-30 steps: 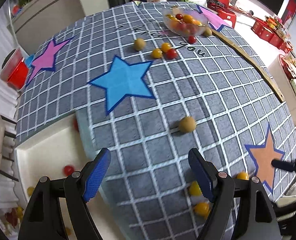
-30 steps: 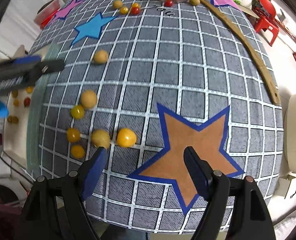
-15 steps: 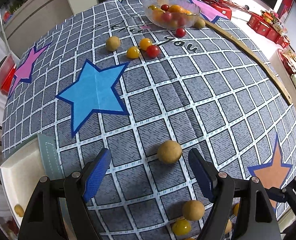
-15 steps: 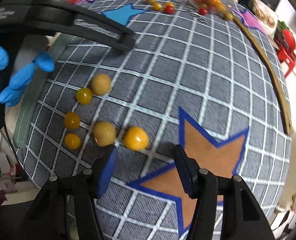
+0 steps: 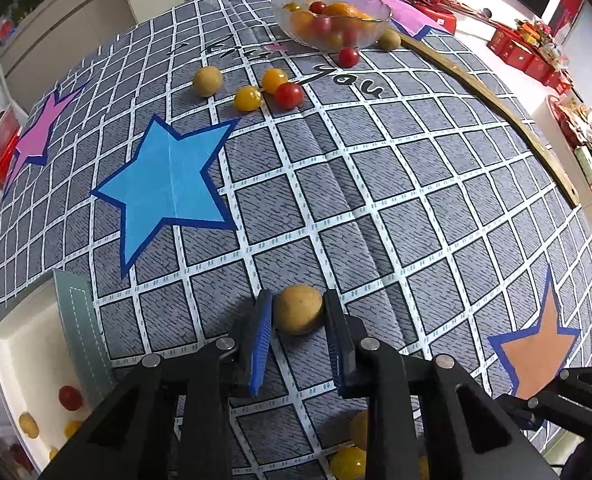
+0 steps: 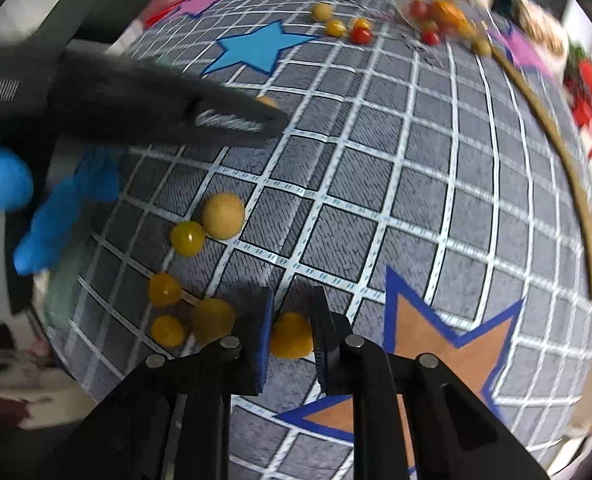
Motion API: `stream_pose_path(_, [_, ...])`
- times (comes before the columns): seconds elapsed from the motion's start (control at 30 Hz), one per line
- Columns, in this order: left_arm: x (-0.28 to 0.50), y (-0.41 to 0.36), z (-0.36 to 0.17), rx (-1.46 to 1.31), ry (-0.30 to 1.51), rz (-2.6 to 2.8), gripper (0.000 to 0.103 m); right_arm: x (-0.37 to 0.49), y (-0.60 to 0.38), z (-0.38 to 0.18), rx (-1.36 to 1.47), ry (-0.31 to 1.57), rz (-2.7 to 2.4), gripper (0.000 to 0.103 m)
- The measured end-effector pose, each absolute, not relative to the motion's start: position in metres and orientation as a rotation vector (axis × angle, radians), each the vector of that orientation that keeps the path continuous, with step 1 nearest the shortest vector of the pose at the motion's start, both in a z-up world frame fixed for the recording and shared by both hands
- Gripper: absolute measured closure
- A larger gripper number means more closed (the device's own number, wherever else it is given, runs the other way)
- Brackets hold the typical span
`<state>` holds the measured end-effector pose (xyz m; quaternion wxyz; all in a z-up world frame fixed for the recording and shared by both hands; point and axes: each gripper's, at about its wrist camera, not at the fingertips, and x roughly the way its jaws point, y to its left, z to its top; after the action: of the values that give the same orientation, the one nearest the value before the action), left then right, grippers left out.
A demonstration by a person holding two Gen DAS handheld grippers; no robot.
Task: Organize fruits
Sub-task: 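Carry both yellow tomatoes over the white tray and open both tools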
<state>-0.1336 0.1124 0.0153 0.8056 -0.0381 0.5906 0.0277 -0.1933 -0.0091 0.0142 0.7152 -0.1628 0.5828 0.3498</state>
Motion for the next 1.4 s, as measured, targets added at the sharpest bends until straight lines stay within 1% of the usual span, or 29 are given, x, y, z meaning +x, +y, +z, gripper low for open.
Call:
stream_pose_path(0.1, [-0.139, 0.116, 0.022, -0.116, 1.253, 0.060, 0.076, -0.184, -0.018, 0.016, -0.257, 1.339, 0.742, 0.083])
stream_pose_path(0.23, [-0.155, 0.128, 0.037, -0.141, 1.226, 0.073, 0.076, -0.178, -0.025, 0.020, -0.190, 1.366, 0.708, 0.083])
stream_pose_path(0.37, [-0.176, 0.145, 0.051, -0.169, 1.202, 0.103, 0.076, -0.171, -0.034, 0.023, -0.155, 1.382, 0.691, 0.083])
stream_pose_path(0.6, [-0.222, 0.181, 0.067, -0.234, 1.181, 0.199, 0.076, -0.173, -0.017, 0.037, -0.135, 1.381, 0.710, 0.083])
stream_pose_path(0.77, [-0.266, 0.212, 0.070, -0.280, 1.185, 0.285, 0.076, -0.176, 0.012, 0.048, -0.153, 1.375, 0.760, 0.083])
stream_pose_path(1.1, [-0.343, 0.255, 0.059, -0.371, 1.216, 0.427, 0.076, -0.204, 0.096, 0.063, -0.227, 1.361, 0.920, 0.083])
stream_pose_path(1.4, [-0.378, 0.272, 0.045, -0.392, 1.227, 0.507, 0.076, -0.237, 0.169, 0.053, -0.327, 1.365, 1.049, 0.083])
